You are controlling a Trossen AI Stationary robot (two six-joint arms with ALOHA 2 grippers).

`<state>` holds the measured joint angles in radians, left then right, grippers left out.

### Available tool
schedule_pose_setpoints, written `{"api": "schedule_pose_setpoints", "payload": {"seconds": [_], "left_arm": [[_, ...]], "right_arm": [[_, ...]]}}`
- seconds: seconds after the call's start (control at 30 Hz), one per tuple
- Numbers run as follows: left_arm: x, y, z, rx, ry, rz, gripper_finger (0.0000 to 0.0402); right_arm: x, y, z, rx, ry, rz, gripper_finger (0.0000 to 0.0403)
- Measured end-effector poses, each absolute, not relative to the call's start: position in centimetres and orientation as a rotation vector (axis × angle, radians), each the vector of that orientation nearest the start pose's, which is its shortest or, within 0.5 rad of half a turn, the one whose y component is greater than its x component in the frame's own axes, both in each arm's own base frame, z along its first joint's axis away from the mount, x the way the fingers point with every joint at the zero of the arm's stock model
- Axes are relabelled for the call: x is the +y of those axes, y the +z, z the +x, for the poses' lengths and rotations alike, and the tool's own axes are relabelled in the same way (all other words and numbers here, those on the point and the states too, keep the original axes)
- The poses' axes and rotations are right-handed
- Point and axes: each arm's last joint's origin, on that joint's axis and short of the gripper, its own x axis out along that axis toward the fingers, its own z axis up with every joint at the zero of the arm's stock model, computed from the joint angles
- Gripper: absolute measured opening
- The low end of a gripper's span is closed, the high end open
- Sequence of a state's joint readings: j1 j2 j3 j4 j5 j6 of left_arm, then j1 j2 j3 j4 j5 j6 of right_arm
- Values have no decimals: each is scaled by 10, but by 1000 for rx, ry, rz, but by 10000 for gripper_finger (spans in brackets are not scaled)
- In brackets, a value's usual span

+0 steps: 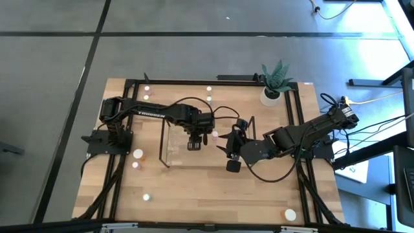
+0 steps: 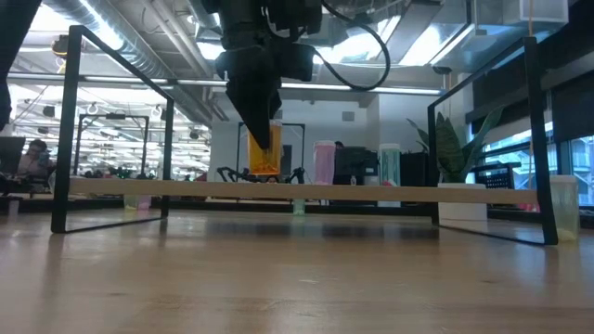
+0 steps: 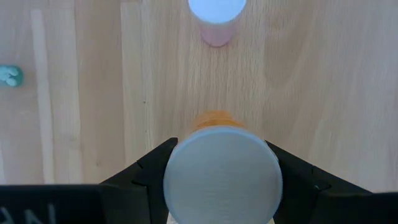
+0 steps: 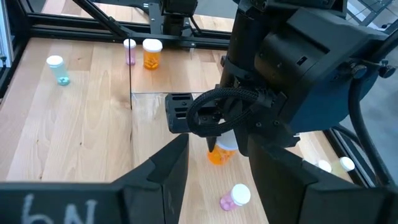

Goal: Pick and place medicine bottles onto shelf by color
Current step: Put the bottom left orange pill bottle on the shelf, then put the left yellow pill bottle on the shelf

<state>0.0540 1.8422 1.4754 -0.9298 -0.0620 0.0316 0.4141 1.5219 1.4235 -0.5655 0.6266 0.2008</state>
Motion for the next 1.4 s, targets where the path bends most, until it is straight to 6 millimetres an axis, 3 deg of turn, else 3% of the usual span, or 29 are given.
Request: {"api": "schedule_pose_setpoints", "payload": {"seconds": [0.37,0.93,1.4], "left_arm": [[22,222,371,1326,53,55,195],[22,223,371,1316,31,39,204],[22,223,371,1317,40,42,296]], "right_arm": [[117,347,308,544,-260,-131,168],[117,347,308,544,-260,-132,168],[117,347,308,544,-260,-131,168]]}}
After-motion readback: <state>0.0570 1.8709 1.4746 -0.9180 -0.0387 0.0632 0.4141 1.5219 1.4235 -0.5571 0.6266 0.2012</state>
